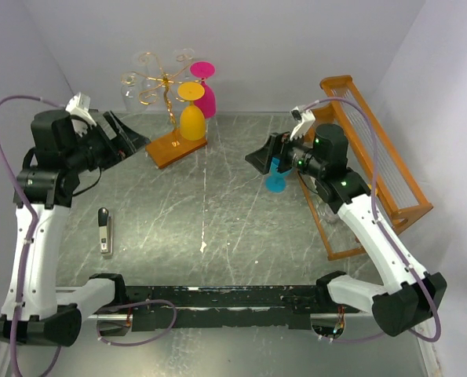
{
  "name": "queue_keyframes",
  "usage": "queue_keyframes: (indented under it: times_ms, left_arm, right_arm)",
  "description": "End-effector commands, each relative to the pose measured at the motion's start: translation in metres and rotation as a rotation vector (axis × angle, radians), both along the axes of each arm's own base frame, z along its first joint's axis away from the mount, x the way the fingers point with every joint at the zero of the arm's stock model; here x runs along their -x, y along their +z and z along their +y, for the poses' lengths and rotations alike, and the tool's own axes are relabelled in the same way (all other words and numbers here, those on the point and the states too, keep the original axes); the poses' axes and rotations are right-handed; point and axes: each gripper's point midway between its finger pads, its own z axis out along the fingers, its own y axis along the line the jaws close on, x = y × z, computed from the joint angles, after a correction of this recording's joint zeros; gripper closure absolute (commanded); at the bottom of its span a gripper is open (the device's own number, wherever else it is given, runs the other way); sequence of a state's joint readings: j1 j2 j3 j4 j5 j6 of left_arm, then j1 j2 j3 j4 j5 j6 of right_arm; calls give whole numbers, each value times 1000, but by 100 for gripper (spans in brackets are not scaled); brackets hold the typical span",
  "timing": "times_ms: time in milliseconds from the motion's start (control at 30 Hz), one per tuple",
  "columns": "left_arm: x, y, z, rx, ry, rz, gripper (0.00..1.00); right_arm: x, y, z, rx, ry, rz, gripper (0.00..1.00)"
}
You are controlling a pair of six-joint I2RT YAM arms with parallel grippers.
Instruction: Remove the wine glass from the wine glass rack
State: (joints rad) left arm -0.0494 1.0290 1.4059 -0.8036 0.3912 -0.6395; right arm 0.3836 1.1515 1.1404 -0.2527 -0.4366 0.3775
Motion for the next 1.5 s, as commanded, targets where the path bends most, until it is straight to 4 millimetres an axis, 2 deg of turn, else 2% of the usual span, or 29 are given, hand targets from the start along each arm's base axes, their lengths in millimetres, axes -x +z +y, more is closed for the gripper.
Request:
queue_keyframes:
  times_ms: [0,133,267,433,500,700,1000,1133,1367,1467]
  left_arm:
    - [-30,22,18,-79,95,-50,4]
    - [-61,44,25,-93,132,-97,4]
    - [-91,56,36,-83,177,-128,4]
    - [-125,63,56,-99,240,-156,5]
    - [-138,65,74,-117,290,-165,7]
    - [-172,67,93,-134,330,-186,15]
    - [-216,58,99,-94,314,-186,30]
    - [-231,51,98,-83,306,-181,33]
    - [-247,48,93,-57,275,-191,35]
    - [-252,48,92,-46,266,-195,39]
  right_arm:
    - [6,18,-5,-13,-9,-81,13]
    - [11,21,-9,-12,-19,-101,11]
    - [12,18,-13,6,-35,-105,10]
    - [11,17,-18,19,-56,-116,10]
    - [10,17,-18,22,-61,-118,10]
    - [8,13,-19,28,-66,-111,10]
    - [6,11,-19,34,-71,-106,10]
    - [6,11,-20,39,-79,-110,10]
    - [5,9,-20,41,-80,-105,10]
    - [5,9,-20,38,-79,-106,10]
